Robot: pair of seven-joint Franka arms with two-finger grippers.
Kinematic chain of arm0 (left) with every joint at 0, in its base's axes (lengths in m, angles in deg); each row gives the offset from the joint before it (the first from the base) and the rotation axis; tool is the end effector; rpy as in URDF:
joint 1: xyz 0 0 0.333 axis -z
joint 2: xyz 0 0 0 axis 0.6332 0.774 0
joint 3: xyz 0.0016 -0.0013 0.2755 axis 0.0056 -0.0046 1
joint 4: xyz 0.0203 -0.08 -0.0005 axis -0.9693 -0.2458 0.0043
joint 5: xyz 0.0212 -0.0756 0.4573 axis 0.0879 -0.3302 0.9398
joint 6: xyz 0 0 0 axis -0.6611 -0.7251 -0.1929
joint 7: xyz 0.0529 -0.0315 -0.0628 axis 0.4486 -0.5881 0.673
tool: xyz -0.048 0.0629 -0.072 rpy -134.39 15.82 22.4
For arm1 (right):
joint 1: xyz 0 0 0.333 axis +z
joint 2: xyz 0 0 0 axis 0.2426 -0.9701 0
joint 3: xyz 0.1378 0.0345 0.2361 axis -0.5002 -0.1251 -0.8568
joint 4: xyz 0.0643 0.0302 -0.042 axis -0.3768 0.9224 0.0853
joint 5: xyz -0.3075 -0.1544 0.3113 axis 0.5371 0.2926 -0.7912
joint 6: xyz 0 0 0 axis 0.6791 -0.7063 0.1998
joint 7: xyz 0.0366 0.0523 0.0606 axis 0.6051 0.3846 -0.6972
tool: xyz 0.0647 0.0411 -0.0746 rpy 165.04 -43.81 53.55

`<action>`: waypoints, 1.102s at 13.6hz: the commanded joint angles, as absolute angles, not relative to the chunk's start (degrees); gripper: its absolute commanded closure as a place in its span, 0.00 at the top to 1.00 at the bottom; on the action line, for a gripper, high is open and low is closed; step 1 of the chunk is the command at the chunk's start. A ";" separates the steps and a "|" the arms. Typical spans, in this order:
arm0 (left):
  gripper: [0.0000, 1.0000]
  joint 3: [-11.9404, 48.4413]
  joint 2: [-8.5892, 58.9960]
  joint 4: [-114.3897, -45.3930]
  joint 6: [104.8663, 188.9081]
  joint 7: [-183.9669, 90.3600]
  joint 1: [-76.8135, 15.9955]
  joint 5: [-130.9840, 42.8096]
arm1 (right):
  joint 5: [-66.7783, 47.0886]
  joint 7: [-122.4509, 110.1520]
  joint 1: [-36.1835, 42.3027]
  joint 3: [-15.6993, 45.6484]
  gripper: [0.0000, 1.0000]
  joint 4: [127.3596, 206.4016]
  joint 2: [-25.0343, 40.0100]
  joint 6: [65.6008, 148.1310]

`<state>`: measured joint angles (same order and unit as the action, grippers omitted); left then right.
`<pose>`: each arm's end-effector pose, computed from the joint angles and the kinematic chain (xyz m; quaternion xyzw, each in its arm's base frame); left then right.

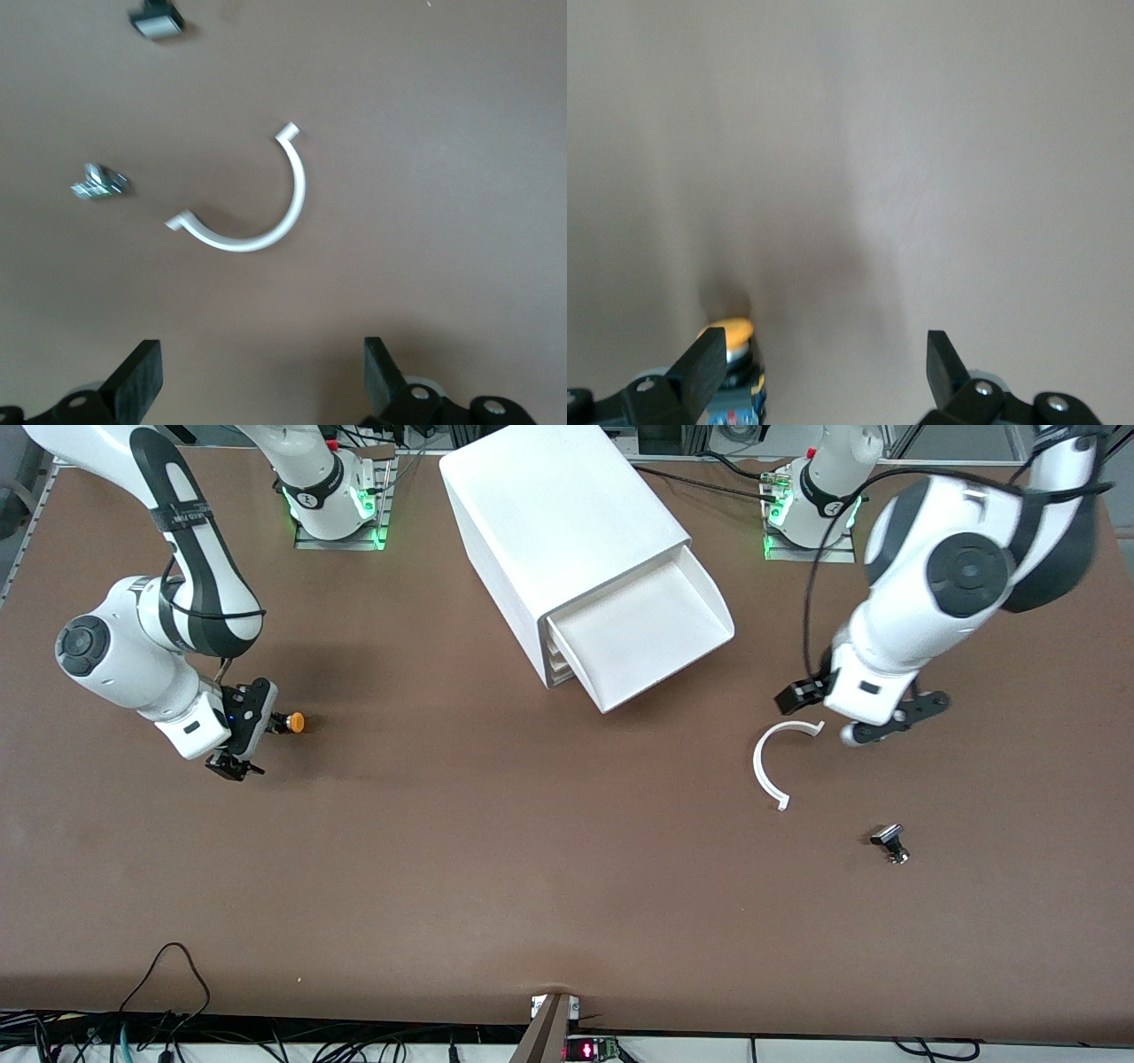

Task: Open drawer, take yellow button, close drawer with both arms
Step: 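Place the yellow button on the table while the left gripper pushes the drawer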

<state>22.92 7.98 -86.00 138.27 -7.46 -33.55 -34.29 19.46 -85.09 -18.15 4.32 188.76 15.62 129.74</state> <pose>0.6140 -0.2108 0.3701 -0.9727 -0.2268 0.0463 0.0170 0.6211 0.0137 0.2023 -0.7688 -0.6366 -0.0521 0.0304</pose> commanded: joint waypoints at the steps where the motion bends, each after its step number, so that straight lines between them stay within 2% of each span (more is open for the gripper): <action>1: 1.00 19.98 8.28 -90.03 144.40 3.05 -32.43 -35.45 | 18.39 -77.09 -18.26 2.15 1.00 184.33 15.40 124.07; 4: 1.00 17.51 9.34 -92.85 149.68 11.50 -31.20 -35.45 | 18.21 -68.48 -16.42 1.97 1.00 177.66 15.40 116.08; 7: 1.00 15.31 10.74 -93.47 150.75 16.87 -29.97 -35.45 | 18.39 -53.03 -13.87 1.97 1.00 172.02 15.57 108.77; 11: 1.00 11.45 10.92 -94.43 150.57 21.27 -29.53 -35.45 | 18.39 -30.19 -10.97 1.62 1.00 171.04 18.99 105.96; 15: 1.00 6.79 10.31 -96.54 150.13 23.64 -29.53 -35.53 | 20.05 -3.79 -10.09 -0.93 1.00 166.23 21.37 95.86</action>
